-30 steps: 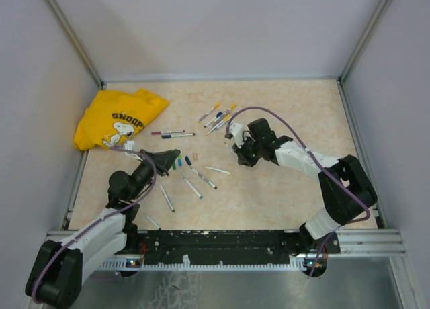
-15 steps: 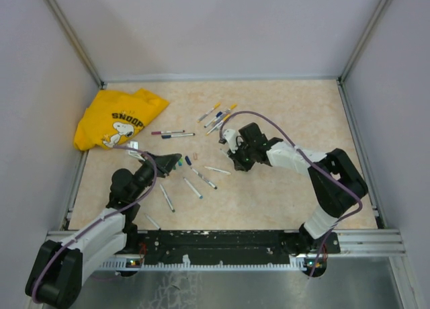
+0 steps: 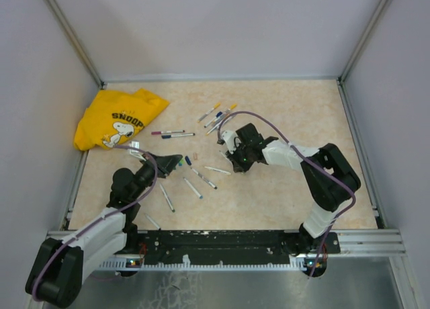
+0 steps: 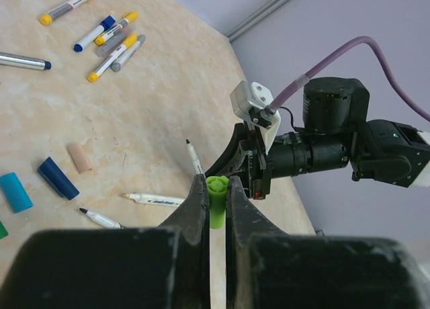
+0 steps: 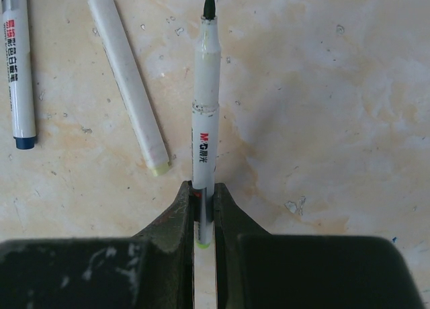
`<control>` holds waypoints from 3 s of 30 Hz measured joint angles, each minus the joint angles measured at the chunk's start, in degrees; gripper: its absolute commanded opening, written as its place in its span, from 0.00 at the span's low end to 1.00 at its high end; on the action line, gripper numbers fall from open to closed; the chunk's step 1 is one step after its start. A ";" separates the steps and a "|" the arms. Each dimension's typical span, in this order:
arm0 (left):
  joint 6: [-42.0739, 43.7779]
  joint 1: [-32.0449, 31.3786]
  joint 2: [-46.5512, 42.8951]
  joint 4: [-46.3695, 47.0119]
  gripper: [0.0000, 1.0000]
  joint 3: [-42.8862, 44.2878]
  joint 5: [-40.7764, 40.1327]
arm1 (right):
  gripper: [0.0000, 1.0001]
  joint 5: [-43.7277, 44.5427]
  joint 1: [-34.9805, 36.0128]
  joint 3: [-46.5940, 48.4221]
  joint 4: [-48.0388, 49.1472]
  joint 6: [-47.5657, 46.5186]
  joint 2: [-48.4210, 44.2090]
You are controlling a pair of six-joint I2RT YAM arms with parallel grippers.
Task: Open the pen caps
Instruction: Place the pen at the center of the board.
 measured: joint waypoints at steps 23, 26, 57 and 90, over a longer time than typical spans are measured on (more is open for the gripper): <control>-1.66 0.02 4.50 2.43 0.00 0.00 2.36 | 0.12 -0.90 0.68 0.94 -1.25 0.11 0.90; -1.86 0.02 4.63 2.69 0.00 0.00 2.51 | 0.13 -0.92 0.68 1.29 -1.62 0.11 1.07; -2.82 0.00 8.66 5.27 0.00 0.00 4.04 | 0.47 -1.49 0.94 1.62 -3.21 -0.09 0.20; -2.97 -14.23 24.37 -8.74 0.00 17.09 -10.49 | 0.57 -5.62 -2.19 1.57 -4.70 -3.02 -13.51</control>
